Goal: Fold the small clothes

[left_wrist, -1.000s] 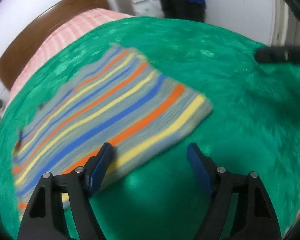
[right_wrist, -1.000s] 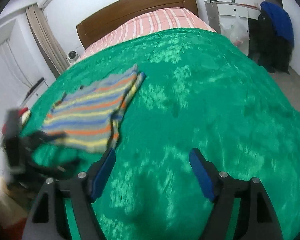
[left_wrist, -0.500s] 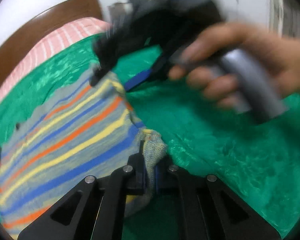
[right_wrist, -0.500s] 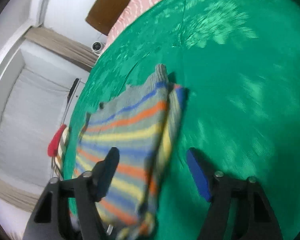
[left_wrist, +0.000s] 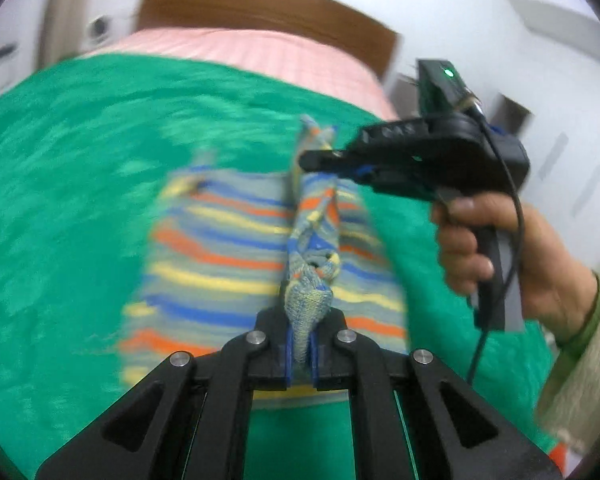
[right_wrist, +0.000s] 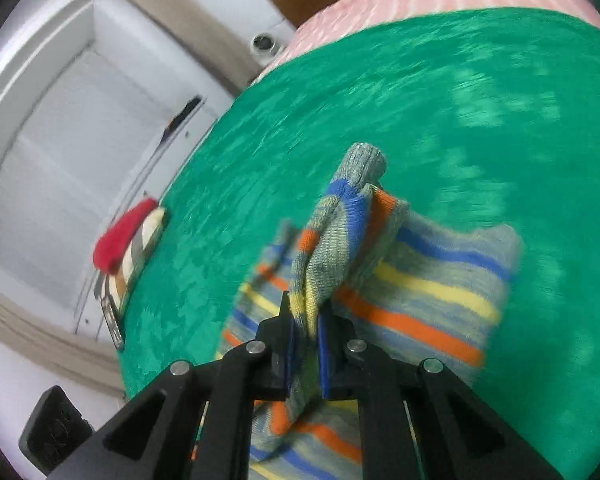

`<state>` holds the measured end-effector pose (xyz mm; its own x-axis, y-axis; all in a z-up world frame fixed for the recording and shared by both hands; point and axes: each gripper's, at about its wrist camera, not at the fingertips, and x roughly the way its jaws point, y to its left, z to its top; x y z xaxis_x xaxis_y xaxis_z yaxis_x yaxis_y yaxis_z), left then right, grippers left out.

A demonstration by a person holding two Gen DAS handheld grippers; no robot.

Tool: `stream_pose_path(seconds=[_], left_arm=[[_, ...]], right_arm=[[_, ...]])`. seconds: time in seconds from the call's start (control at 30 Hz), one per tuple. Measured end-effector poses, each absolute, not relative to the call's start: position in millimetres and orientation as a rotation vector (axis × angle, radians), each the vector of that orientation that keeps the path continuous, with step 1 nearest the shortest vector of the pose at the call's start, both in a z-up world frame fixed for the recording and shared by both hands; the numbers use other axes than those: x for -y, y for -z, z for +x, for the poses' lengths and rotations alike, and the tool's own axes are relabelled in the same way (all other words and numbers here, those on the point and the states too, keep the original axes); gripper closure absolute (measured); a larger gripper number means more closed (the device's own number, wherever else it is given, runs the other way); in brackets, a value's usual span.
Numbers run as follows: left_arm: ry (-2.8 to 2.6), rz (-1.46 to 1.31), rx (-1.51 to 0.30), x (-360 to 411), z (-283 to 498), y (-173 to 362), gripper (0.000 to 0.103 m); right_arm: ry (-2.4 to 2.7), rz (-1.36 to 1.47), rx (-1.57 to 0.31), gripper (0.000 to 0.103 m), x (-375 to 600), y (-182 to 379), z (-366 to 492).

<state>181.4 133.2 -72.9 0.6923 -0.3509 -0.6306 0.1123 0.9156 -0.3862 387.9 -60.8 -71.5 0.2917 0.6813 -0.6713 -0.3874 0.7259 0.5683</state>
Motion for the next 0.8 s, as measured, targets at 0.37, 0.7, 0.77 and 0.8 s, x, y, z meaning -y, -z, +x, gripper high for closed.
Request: stream_pose_path(seconds=[0.37,0.7,0.77,0.8], left_arm=[[0.104,-0.466,-0.838,-208.2,156.9,92.8,0.03],[0.095,-0.318,-0.912,-175.2,194.1,105.5,0.088],[0.094,-0.314,-0.924,-174.9,190.1,111.2,0.091],[0.092,-0.303,-0.923,-175.4,187.1,112.0,0.093]], right_arm=[[-0.803,0.559,-1.104,0.05,-15.0,118.4,392.2],[-0.802,0.017,-0.942,0.05,36.6,76.2,263.5],[-0.803,-0.038,-0.974,0.05,38.6,95.8,244.9],[-0.788,-0.06,-1.008,0.05,39.3,111.3,235.2]])
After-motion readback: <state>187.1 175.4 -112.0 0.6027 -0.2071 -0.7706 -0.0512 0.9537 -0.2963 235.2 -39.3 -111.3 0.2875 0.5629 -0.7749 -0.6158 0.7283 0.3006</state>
